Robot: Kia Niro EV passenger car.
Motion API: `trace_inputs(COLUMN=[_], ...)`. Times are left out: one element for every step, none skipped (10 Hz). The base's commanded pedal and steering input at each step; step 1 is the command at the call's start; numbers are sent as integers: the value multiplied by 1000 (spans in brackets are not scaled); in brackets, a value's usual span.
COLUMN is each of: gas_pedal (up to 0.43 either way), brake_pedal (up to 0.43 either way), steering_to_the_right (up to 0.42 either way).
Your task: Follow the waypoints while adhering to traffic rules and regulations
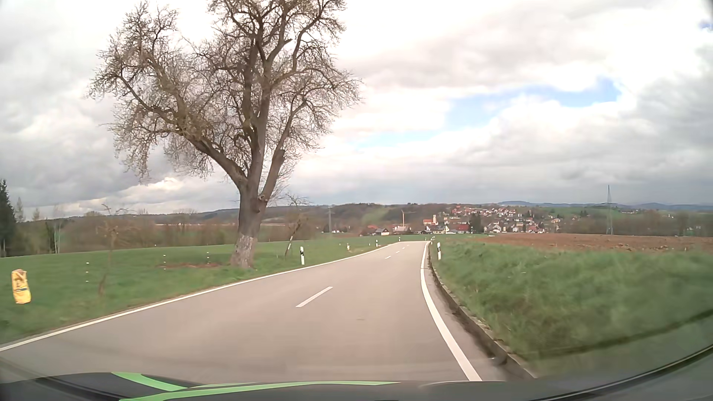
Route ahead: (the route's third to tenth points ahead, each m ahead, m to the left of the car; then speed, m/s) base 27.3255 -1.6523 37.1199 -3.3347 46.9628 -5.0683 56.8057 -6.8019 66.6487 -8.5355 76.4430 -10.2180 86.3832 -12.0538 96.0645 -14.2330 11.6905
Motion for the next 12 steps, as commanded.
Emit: trace_inputs(gas_pedal=[79, 79, 87, 87, 87, 87, 87, 87, 87, 87, 87, 87], brake_pedal=[0, 0, 0, 0, 0, 0, 0, 0, 0, 0, 0, 0], steering_to_the_right=[31, 30, 30, 30, 30, 29, 29, 29, 28, 28, 25, 24])
